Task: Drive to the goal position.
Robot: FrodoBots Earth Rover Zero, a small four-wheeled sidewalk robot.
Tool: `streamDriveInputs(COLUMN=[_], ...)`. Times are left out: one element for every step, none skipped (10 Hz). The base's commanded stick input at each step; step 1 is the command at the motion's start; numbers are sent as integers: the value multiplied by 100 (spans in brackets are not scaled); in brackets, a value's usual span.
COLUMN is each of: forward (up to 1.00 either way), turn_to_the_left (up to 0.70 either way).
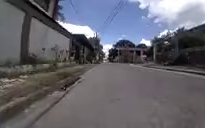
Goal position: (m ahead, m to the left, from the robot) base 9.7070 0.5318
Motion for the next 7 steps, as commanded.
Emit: streamDriveInputs(forward=[70, 70, 70, 70, 70, 70, 70], turn_to_the_left=[0, 0, 0, 0, 0, 0, 0])
